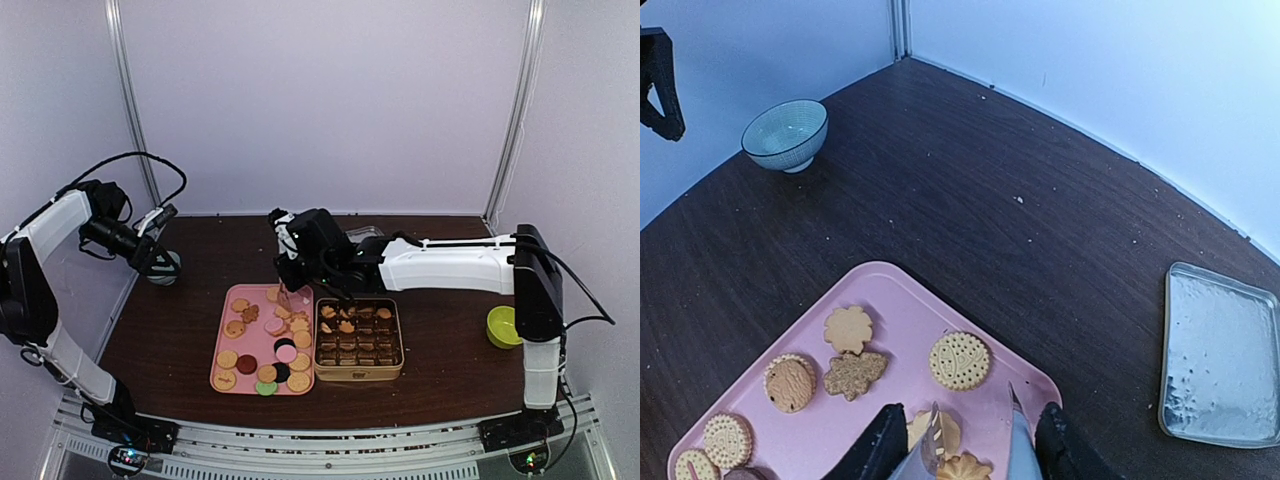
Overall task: Pack the cookies
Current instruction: Pick up the fake cookies from the plate.
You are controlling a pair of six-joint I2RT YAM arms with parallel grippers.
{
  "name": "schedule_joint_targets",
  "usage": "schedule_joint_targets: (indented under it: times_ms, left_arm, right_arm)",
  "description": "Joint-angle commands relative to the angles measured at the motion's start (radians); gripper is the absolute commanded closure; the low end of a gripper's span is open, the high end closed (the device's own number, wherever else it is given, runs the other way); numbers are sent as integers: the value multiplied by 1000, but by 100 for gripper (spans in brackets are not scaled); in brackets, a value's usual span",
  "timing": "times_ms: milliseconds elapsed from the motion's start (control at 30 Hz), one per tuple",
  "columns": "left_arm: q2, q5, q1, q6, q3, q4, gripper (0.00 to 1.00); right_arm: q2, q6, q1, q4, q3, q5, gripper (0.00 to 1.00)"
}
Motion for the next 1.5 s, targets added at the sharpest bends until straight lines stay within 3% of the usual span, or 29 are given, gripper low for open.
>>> schedule_joint_targets:
  times_ms: [0,500,1133,1467]
  left_arm:
    - [-38,1,8,-5,-7,2,2]
    - [-56,12,8,-6,-12,-6,2]
    - [-54,30,9,23,-10,-32,2]
    - [-57,26,8,34,-9,-38,2]
  right_arm:
    - [10,16,0,15,15,-15,55]
    - [-84,18,1,73,19,-4,57]
    - [56,46,1,70,174,-68,63]
    - [121,21,2,152,167,10,65]
